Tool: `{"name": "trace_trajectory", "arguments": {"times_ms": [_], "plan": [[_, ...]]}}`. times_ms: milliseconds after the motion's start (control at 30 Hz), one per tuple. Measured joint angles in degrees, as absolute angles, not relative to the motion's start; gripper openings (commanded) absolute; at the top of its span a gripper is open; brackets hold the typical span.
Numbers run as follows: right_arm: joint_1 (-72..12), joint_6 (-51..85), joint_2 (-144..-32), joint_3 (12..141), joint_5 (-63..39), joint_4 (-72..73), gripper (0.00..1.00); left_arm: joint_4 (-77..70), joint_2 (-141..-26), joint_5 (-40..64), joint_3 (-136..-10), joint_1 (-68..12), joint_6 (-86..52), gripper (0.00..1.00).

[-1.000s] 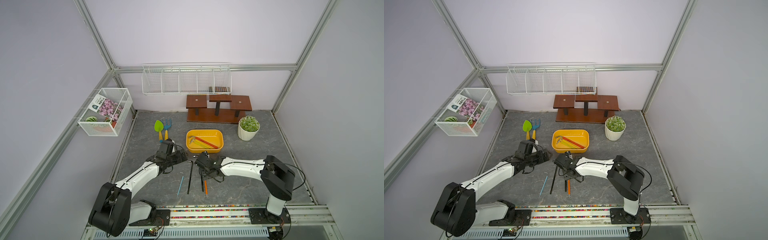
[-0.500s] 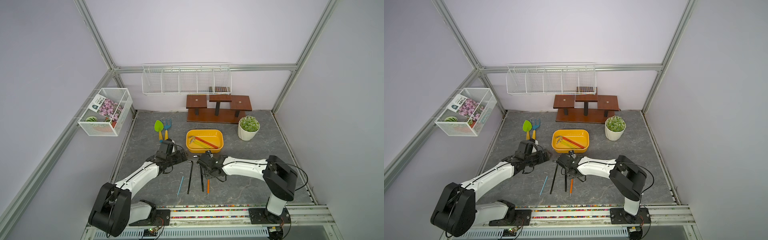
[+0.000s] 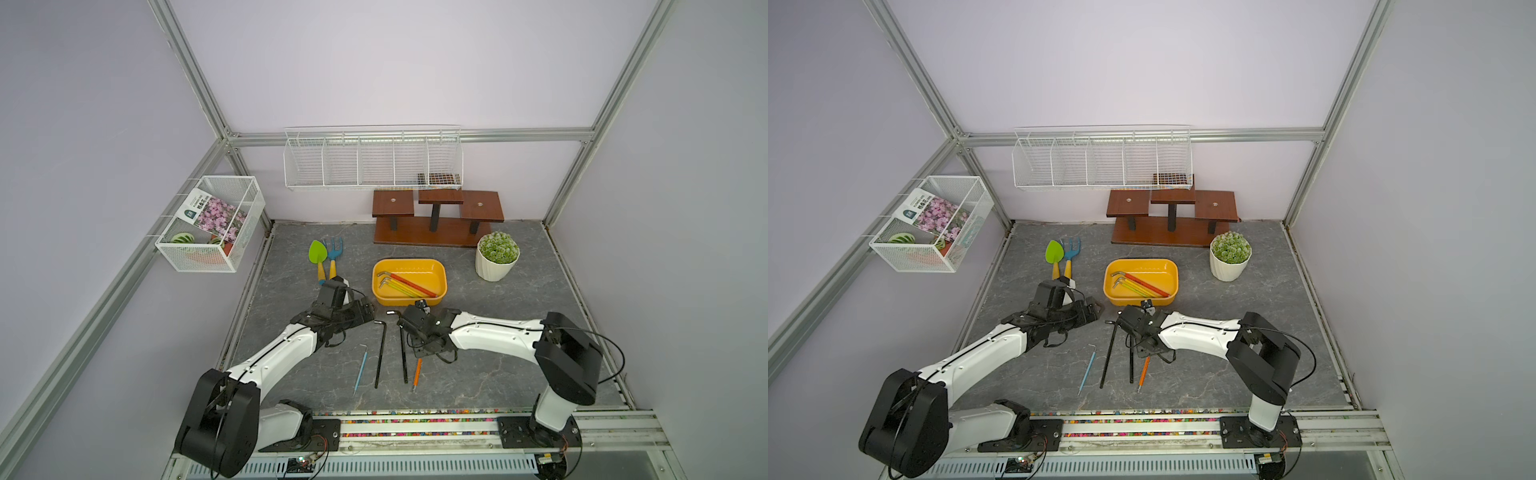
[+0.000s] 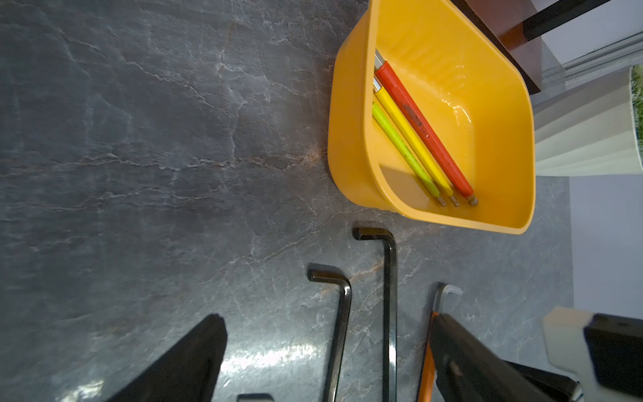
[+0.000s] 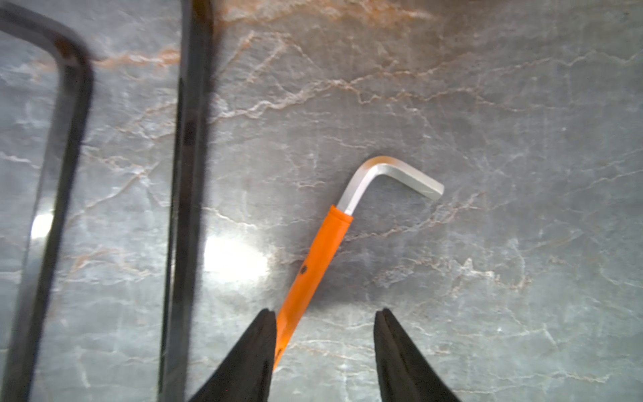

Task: Put the hex key on the desktop into the storage box
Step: Pick up the Allen key from the center of the board.

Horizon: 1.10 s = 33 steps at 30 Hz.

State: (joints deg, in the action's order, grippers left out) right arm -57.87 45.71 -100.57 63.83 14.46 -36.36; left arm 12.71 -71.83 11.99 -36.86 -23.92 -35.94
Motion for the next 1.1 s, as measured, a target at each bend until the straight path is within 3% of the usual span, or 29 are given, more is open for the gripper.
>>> {"name": "trace_trajectory", "arguments": {"times_ms": [300, 700, 1100], "plan": [[-58.00, 47.68, -104.14, 63.83, 13.15, -34.98, 0.49, 12.75, -71.83, 11.99, -36.86, -23.92, -35.92, 0.96], [-58.17, 49.50, -104.49, 63.68, 14.22, -32.71, 0.15, 13.69, -71.57, 11.81, -36.86, -23.92, -35.75, 0.96], [-58.15, 43.38, -98.56, 64.82, 17.63, -38.59, 0.07, 14.33, -68.60, 12.01, -37.19, -23.92, -36.21, 0.96]]}}
